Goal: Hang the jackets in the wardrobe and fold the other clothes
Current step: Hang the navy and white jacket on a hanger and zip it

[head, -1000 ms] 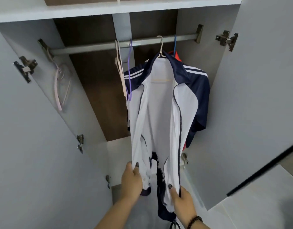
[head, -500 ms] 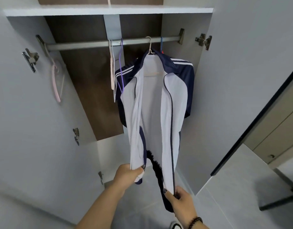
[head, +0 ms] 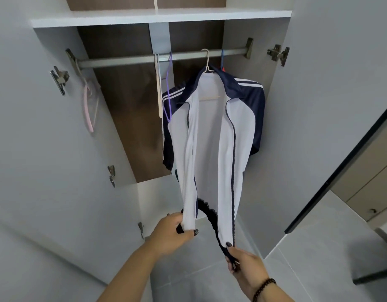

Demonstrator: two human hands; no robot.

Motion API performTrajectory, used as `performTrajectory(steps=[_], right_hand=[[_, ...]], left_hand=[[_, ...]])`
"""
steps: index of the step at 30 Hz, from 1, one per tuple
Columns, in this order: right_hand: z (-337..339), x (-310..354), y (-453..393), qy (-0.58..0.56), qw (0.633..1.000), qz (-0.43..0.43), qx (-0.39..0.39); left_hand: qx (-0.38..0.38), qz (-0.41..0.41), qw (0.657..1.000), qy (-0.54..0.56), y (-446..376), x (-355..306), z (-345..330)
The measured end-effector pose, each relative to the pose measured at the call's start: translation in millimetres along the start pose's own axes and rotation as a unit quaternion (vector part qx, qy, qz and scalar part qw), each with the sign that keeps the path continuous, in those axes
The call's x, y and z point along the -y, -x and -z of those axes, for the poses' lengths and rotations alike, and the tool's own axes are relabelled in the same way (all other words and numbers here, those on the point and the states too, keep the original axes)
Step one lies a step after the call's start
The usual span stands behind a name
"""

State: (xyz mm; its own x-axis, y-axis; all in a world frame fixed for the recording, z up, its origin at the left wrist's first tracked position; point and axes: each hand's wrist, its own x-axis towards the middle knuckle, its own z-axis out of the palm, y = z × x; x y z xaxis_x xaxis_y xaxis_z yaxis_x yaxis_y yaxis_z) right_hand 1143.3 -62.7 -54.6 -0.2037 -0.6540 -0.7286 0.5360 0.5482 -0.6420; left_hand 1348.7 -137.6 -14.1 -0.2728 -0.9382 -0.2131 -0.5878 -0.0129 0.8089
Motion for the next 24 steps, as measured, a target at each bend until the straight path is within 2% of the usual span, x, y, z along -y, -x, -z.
performTrajectory(steps=[2, 4, 6, 8, 10, 12, 17, 24], right_hand=[[-1, 0, 4, -0.04, 0.999, 0.003, -0.022], [-1, 2, 7, -0.07, 0.997, 0.009, -0.033], [0, 4, 11, -0.069, 0.997, 0.025, -0.033], [-1, 4, 14, -0.037, 0.997, 0.061, -0.025], [-5, 3, 19, 0.02, 0.993, 0.118, -0.022], [-14, 3, 27, 0.098, 0.977, 0.188, -0.021], [-41, 2, 50, 0.193, 0.934, 0.297, 0.041], [-56, 3, 57, 0.26, 0.897, 0.356, 0.019]], left_hand=[[-0.011, -0.018, 0.992, -0.123, 0, -4, -1], [-0.034, -0.03, 0.984, -0.171, 1, -7, -3], [-0.057, -0.017, 0.992, -0.113, 1, -10, -8], [-0.082, 0.032, 0.996, 0.018, 3, -16, -13], [-0.099, 0.073, 0.986, 0.112, 5, -21, -18], [-0.085, 0.092, 0.977, 0.174, 10, -27, -20], [-0.076, 0.107, 0.973, 0.189, 16, -38, -18], [-0.068, 0.093, 0.975, 0.189, 22, -44, -1]])
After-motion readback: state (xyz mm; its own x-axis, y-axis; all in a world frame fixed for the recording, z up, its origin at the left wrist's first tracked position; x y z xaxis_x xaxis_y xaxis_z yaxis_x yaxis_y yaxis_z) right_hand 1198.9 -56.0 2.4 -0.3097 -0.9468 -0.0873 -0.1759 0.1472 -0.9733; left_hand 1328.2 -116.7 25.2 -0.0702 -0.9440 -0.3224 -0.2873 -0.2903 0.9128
